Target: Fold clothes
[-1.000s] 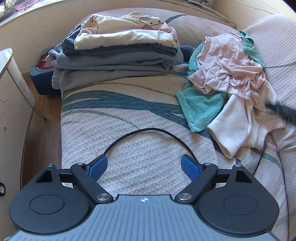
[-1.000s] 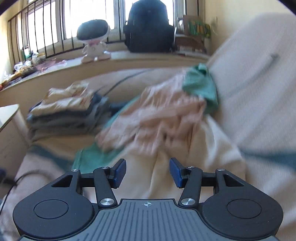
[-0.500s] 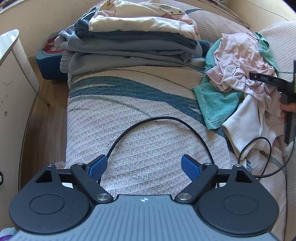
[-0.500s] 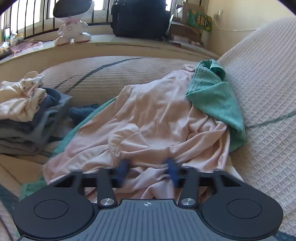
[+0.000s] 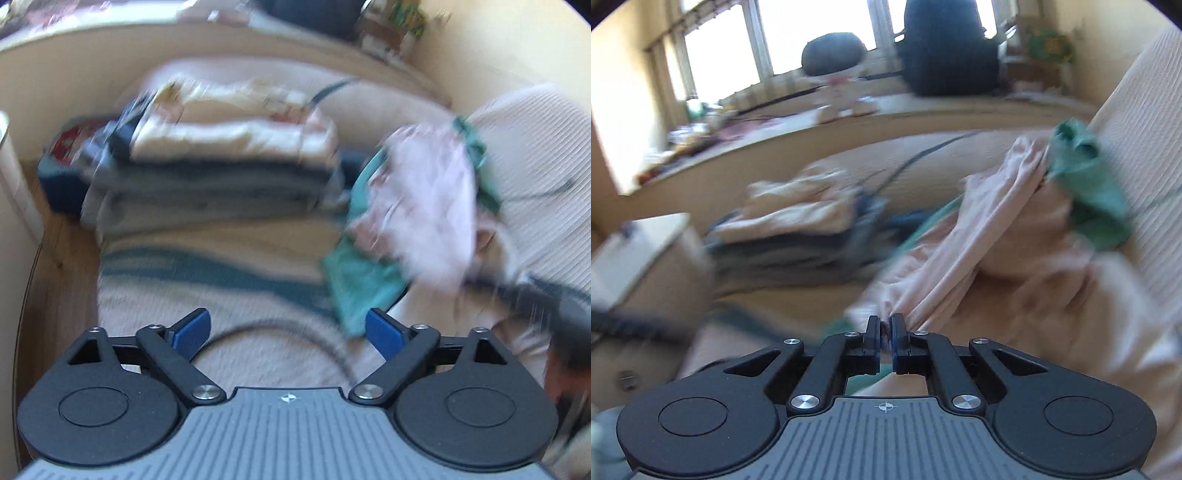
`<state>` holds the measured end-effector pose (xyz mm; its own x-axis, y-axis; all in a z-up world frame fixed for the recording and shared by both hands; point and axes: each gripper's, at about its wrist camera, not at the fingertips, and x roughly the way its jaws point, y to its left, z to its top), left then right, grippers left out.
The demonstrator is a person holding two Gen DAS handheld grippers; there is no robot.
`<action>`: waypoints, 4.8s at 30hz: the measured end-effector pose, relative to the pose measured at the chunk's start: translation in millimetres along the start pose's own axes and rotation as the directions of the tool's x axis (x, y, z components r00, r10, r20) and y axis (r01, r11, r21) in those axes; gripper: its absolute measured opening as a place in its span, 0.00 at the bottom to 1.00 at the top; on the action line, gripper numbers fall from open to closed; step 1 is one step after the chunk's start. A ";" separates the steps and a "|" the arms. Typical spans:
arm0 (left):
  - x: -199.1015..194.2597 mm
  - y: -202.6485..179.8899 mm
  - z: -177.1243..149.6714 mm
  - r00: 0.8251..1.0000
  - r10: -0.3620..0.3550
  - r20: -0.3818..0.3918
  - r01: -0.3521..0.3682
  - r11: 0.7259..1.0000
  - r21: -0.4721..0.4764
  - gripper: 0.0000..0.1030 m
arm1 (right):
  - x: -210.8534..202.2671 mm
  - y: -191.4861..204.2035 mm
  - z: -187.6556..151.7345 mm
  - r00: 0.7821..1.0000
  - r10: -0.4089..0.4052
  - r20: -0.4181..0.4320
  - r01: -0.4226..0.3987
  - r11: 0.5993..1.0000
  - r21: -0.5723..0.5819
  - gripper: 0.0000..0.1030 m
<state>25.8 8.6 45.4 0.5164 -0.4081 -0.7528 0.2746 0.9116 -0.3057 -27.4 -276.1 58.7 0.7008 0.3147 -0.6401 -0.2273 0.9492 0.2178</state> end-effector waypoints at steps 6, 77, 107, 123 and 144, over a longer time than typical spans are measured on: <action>37.6 -69.3 33.8 0.993 -0.114 0.003 0.112 0.976 0.186 1.00 | -7.4 24.0 -38.0 0.990 0.129 -0.058 -0.126 0.991 0.053 0.06; -19.2 68.5 -15.3 0.996 0.091 0.006 -0.090 0.995 -0.034 0.07 | 27.9 42.1 67.2 1.000 -0.030 -0.004 0.026 0.904 -0.426 0.07; 29.1 95.8 -14.4 0.963 0.247 -0.105 -0.251 0.968 -0.025 0.28 | 135.5 -25.7 74.3 0.978 -0.208 -0.028 0.197 0.956 -0.216 0.34; 25.3 52.8 -34.5 0.985 0.113 -0.130 -0.116 0.993 -0.011 0.64 | 60.3 -50.5 43.7 0.969 -0.233 -0.082 0.163 0.851 -0.499 0.48; -15.8 55.5 0.5 0.978 0.202 -0.054 -0.196 0.975 0.100 0.04 | -79.0 -90.2 14.1 0.947 0.220 -0.233 -0.110 0.906 0.410 0.05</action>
<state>33.2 65.6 40.7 0.5172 -0.2120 -0.8292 0.2472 0.9645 -0.0924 -52.7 -386.7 100.0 0.4563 0.5085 -0.7302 -0.0057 0.8223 0.5691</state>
